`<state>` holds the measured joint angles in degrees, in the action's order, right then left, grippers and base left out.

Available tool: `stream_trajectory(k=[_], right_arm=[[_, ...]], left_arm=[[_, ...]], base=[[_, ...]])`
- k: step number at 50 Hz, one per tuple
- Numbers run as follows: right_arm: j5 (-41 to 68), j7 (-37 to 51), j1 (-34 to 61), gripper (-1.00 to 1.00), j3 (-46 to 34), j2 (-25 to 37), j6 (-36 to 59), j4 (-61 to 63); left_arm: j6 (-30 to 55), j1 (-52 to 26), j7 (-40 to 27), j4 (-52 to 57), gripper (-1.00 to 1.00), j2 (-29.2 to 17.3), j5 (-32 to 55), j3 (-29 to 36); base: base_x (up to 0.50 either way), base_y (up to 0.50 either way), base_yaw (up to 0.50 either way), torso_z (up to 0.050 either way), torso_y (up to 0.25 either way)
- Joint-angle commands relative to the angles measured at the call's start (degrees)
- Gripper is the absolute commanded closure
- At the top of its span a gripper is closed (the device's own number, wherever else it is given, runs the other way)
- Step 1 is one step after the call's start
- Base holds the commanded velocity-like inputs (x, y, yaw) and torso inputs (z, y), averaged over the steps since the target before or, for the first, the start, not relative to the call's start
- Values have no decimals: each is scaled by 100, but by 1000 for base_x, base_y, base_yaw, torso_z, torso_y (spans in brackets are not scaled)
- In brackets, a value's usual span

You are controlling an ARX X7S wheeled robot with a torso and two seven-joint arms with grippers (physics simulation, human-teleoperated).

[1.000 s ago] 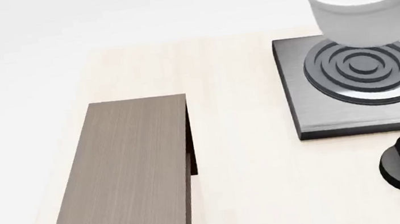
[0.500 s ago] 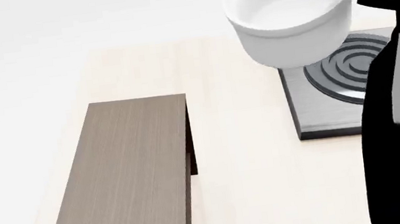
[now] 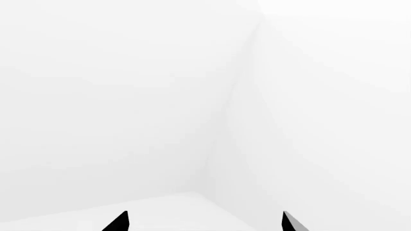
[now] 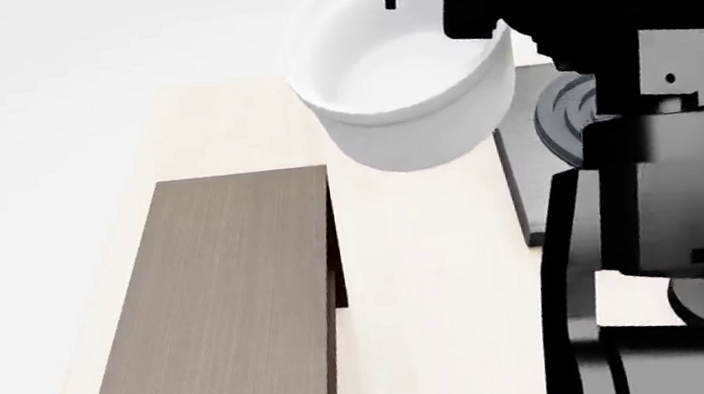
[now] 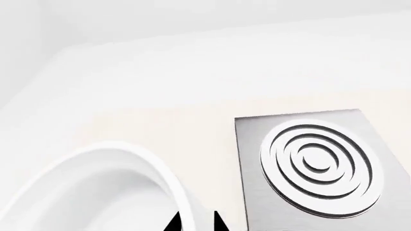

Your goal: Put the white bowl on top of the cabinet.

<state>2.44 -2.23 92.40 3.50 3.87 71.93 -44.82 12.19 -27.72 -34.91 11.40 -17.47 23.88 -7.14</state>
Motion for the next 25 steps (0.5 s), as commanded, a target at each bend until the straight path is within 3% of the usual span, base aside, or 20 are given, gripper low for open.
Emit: stream_trajectory(k=[1,25], right_arm=[[333,-199,-447,100,-218,-241,860,1537],[1623,426,-712,100,-284,-354,1719,2750]], left_arm=[[-3,2,-12,6,-100,-9,16,16],[-23,10,-26,0,-100,-30,49,43]], base=[[0,0,0,0,0],[0,0,0,0,1]])
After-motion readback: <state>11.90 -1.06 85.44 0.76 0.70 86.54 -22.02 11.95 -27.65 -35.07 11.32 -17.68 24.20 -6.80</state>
